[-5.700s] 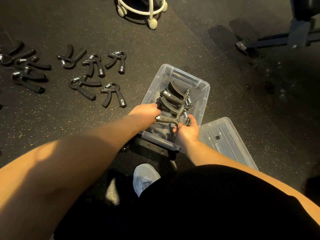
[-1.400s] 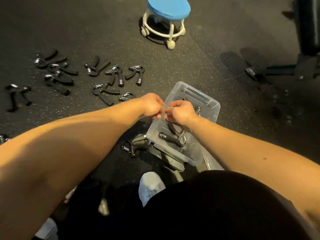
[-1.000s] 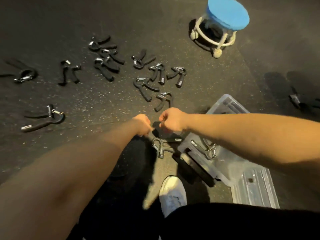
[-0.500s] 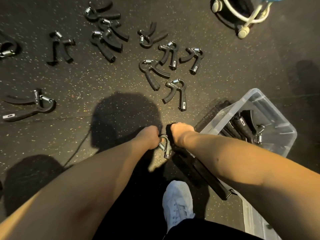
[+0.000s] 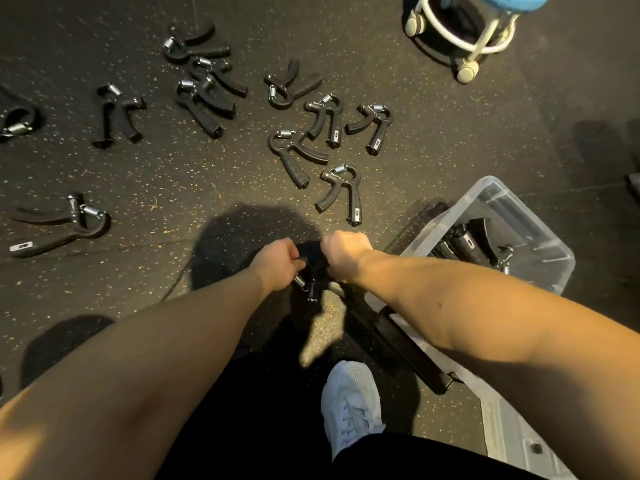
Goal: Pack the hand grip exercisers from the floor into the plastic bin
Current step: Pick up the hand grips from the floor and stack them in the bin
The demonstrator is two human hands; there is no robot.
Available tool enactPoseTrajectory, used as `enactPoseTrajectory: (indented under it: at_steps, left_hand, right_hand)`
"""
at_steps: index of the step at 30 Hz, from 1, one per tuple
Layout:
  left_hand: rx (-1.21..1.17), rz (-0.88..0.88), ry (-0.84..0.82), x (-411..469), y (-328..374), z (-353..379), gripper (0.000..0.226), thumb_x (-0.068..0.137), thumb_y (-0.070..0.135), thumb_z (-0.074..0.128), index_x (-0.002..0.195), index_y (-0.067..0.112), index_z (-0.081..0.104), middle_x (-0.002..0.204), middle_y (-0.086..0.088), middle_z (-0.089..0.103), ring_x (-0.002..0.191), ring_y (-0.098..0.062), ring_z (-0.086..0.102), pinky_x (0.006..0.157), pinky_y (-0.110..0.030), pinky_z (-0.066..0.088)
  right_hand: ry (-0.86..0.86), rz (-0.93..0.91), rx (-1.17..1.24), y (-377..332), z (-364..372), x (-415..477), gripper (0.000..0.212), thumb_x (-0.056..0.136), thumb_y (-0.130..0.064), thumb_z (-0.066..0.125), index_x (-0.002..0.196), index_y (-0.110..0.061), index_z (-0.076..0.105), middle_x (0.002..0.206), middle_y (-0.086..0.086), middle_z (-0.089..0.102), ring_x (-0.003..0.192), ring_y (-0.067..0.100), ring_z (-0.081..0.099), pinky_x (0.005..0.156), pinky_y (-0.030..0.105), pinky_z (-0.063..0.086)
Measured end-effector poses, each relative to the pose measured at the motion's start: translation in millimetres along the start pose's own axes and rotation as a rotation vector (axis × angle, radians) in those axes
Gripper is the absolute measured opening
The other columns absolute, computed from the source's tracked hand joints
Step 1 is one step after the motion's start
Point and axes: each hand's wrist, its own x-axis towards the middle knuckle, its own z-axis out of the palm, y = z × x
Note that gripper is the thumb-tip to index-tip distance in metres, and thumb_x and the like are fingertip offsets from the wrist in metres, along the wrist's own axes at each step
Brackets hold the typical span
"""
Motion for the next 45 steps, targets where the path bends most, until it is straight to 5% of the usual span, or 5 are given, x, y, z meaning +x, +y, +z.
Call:
enactPoseTrajectory:
  at_steps: [12,23,32,40,45]
  left_hand:
    - [-0.467,0.038,0.054,-32,72,-69,0.029,0.093,0.045,0.064,0.091,0.016,0.064,0.093,-0.005,0.07,0.081,-0.016,0.068,0.067,-0.031,0.057]
    - [-0.739,0.23,-0.16,-81,151,-58,0.027,0.092,0.021,0.07,0.117,0.012,0.067,0.105,-0.007,0.077,0.098,-0.02,0.074,0.093,-0.037,0.058]
    - [-0.579,0.313,-0.277,-110,199,-16,0.032,0.093,0.022,0.07,0.121,0.01,0.063,0.102,-0.013,0.076,0.097,-0.025,0.074,0.089,-0.04,0.059]
    - [-0.418,0.328,-0.213,-102,213,30,0.019,0.097,0.012,0.058,0.106,0.002,0.071,0.084,-0.008,0.073,0.064,-0.014,0.061,0.056,-0.022,0.052]
    - [-0.184,0.374,-0.252,-100,215,35,0.022,0.099,0.012,0.051,0.103,0.005,0.072,0.081,-0.003,0.072,0.057,-0.009,0.056,0.053,-0.021,0.048]
  right_hand:
    - [0.207,0.118,0.652,39,-76,-42,0.019,0.079,-0.025,0.079,0.078,-0.008,0.07,0.065,0.001,0.06,0.061,0.016,0.054,0.059,0.029,0.05]
    - [0.364,0.383,1.125,89,-88,-127,0.029,0.078,-0.032,0.084,0.083,-0.005,0.075,0.082,0.007,0.076,0.081,0.021,0.073,0.087,0.041,0.06]
    - [0.528,0.59,1.538,115,-37,-174,0.033,0.063,-0.03,0.09,0.058,-0.021,0.059,0.073,0.02,0.073,0.068,0.037,0.074,0.072,0.054,0.062]
    - [0.652,0.62,2.059,120,10,-209,0.075,0.087,-0.017,0.077,0.146,-0.013,0.03,0.09,0.019,0.072,0.065,0.028,0.071,0.068,0.043,0.061]
    - [0.669,0.633,2.208,121,37,-225,0.04,0.101,-0.025,0.058,0.137,-0.008,0.05,0.092,0.015,0.075,0.072,0.022,0.071,0.057,0.028,0.056]
